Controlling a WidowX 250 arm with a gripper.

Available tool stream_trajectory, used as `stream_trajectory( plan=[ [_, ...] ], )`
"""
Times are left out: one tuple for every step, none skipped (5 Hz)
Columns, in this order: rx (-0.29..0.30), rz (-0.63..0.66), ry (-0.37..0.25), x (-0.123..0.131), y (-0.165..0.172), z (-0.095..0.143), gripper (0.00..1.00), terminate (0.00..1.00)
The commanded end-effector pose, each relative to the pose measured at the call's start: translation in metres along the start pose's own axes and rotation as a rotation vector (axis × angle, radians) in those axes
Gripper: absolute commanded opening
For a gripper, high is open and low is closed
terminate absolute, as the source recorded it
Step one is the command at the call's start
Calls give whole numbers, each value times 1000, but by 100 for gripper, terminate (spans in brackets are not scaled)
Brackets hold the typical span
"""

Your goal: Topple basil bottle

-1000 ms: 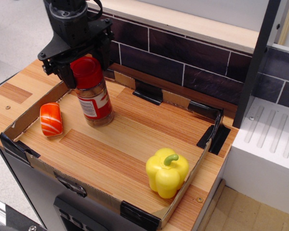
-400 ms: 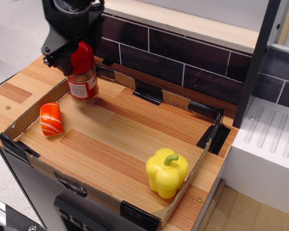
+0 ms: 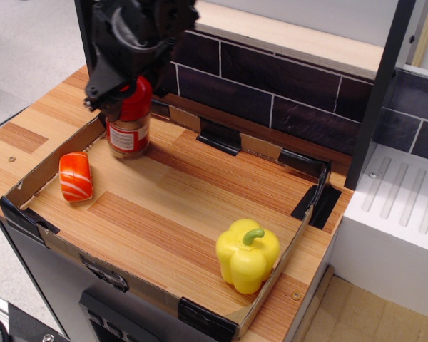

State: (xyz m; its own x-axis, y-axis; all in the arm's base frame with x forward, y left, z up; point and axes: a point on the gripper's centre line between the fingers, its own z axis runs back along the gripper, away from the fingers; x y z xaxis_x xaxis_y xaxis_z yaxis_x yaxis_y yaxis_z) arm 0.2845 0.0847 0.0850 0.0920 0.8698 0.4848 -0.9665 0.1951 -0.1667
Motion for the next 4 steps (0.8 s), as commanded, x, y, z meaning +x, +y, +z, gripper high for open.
stream_trajectory(
  plan=[
    [65, 71, 226, -24, -3, -4, 0, 0],
    [95, 81, 413, -37, 0, 0, 0, 0],
    [120, 65, 596, -46, 3, 3, 0, 0],
    [107, -24, 681, -54, 4, -4, 0, 0]
  ],
)
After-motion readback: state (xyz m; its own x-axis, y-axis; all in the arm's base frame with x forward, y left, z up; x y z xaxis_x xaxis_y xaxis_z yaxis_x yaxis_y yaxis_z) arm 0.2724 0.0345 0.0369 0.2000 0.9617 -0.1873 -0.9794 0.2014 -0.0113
